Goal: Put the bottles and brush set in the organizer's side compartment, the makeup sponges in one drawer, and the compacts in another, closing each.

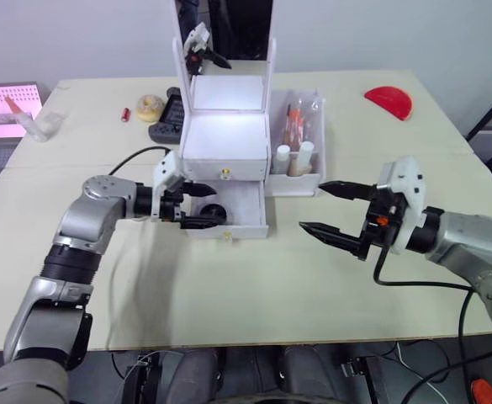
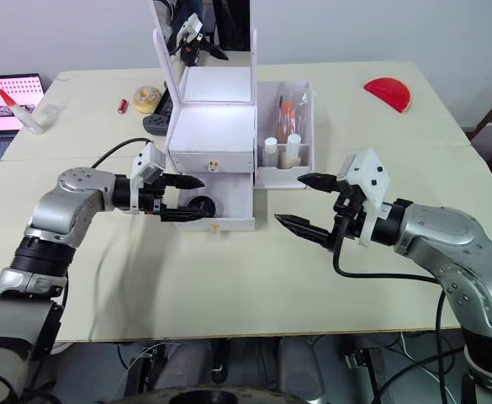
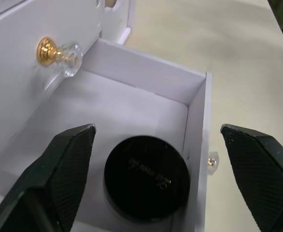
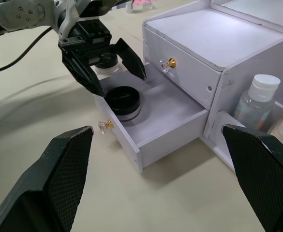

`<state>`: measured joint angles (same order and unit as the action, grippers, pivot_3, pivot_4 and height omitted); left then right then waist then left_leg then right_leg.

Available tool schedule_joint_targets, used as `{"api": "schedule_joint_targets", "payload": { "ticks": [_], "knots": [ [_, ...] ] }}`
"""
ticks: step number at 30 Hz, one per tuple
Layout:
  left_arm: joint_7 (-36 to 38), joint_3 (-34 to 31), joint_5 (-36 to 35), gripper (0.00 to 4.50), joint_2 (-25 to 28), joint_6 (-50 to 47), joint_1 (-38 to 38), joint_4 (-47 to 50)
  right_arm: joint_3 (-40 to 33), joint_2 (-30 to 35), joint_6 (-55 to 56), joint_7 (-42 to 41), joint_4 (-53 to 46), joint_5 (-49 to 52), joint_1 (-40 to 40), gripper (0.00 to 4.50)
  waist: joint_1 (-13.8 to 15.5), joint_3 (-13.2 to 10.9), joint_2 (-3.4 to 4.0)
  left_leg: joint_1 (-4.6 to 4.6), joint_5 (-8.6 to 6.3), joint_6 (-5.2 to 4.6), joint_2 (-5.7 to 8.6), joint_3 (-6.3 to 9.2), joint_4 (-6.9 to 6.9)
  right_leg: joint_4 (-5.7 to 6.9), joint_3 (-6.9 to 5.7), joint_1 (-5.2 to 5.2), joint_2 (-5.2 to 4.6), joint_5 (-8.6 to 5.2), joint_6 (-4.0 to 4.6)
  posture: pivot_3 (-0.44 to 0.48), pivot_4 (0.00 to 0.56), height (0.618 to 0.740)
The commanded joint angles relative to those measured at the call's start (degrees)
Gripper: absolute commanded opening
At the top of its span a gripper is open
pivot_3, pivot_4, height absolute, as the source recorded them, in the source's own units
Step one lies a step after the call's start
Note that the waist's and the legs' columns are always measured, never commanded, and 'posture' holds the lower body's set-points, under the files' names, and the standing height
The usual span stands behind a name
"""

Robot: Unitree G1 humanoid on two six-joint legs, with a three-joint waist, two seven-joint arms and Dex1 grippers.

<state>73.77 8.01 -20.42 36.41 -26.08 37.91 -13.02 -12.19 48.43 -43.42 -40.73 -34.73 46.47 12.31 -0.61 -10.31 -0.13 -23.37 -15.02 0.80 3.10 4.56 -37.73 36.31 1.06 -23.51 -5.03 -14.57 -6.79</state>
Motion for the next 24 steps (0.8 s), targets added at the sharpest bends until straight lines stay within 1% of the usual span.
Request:
{"api": "schedule_joint_targets", "payload": {
  "ticks": [1, 3, 7, 11, 12, 14, 15, 18, 21, 24],
  "knots": [
    [0.60, -2.88, -1.19, 4.42, 2.19, -0.35, 0.50, 2.25, -1.99, -0.12, 0.82, 0.03, -1.58, 1.09, 0.23, 4.50, -0.01, 0.00, 0.00, 0.00, 0.00, 0.00, 0.00, 0.00, 0.00, 0.00, 0.00, 0.00, 0.00, 0.00, 0.00, 0.000, 0.150, 0.740],
    [1.10, -4.02, -2.29, 4.42, 3.52, -1.12, 0.03, 3.11, -1.88, -0.16, 0.94, -0.03, -1.56, 0.89, 0.05, 4.50, -0.01, 0.00, 0.00, 0.00, 0.00, 0.00, 0.00, 0.00, 0.00, 0.00, 0.00, 0.00, 0.00, 0.00, 0.00, 0.000, 0.150, 0.740],
    [2.38, -9.25, -7.41, 4.42, 8.05, -6.94, -2.33, 6.84, -2.50, -0.04, 1.24, -0.36, -1.40, 0.78, -0.62, 4.50, -0.17, 0.00, 0.00, 0.00, -0.01, -0.01, -0.01, 0.00, 0.00, 0.00, 0.01, -0.01, 0.00, 0.00, 0.00, 0.000, 0.150, 0.740],
    [0.74, -16.48, -8.75, 4.42, 15.04, -9.29, -9.00, 8.92, -7.96, 1.11, 2.05, -1.87, 0.22, 0.57, -4.41, 4.50, -0.19, 0.00, 0.00, 0.00, -0.01, -0.02, -0.04, 0.00, 0.02, 0.00, 0.02, -0.03, 0.01, -0.01, 0.00, 0.000, 0.150, 0.740],
    [-0.58, -19.59, -8.24, 4.42, 17.03, -8.91, -11.72, 8.11, -10.52, 1.49, 2.52, -2.96, 1.21, 0.07, -6.71, 4.50, -0.12, 0.00, 0.00, 0.01, -0.02, -0.02, -0.04, 0.00, 0.03, 0.00, 0.03, -0.03, 0.01, -0.01, 0.00, 0.000, 0.150, 0.740],
    [-2.51, -23.66, -7.73, 4.42, 19.35, -8.24, -15.63, 7.47, -14.03, 1.99, 3.55, -4.78, 2.77, -0.80, -10.18, 4.50, -0.03, 0.00, 0.00, 0.01, -0.02, -0.03, -0.04, 0.00, 0.02, -0.02, 0.02, -0.01, 0.00, -0.01, 0.00, 0.000, 0.150, 0.740],
    [-3.53, -25.95, -6.98, 4.42, 20.40, -7.15, -18.51, 7.52, -15.65, 2.28, 4.51, -5.69, 3.88, -1.91, -12.26, 4.50, 0.10, 0.00, 0.00, 0.02, -0.02, -0.03, -0.04, 0.00, 0.02, -0.02, 0.03, 0.01, -0.01, -0.01, 0.00, 0.000, 0.150, 0.740],
    [-6.17, -35.78, -4.66, 4.42, 22.81, -3.09, -29.05, 4.86, -21.79, 2.36, 8.58, -9.13, 9.98, -5.68, -18.95, 4.50, 0.14, 0.00, 0.00, 0.06, -0.04, -0.05, -0.04, -0.01, 0.03, -0.07, 0.02, 0.10, -0.06, -0.01, 0.01, 0.000, 0.150, 0.740],
    [-7.43, -42.80, -2.78, 4.42, 23.24, 0.97, -37.77, 2.51, -26.03, 2.16, 12.95, -12.19, 16.83, -8.54, -23.08, 4.50, 0.08, 0.00, 0.00, 0.09, -0.04, -0.04, -0.04, -0.05, 0.06, -0.12, 0.05, 0.10, -0.15, -0.01, 0.02, 0.000, 0.150, 0.740],
    [-8.74, -49.14, -2.55, 4.42, 22.12, 2.95, -44.72, 1.82, -29.60, 2.09, 17.46, -15.03, 25.67, -10.94, -25.83, 4.50, 0.19, 0.02, -0.03, 0.15, -0.04, -0.04, -0.04, -0.06, 0.16, -0.17, 0.08, 0.15, -0.35, -0.12, 0.21, 0.000, 0.150, 0.740]
  ]
}}
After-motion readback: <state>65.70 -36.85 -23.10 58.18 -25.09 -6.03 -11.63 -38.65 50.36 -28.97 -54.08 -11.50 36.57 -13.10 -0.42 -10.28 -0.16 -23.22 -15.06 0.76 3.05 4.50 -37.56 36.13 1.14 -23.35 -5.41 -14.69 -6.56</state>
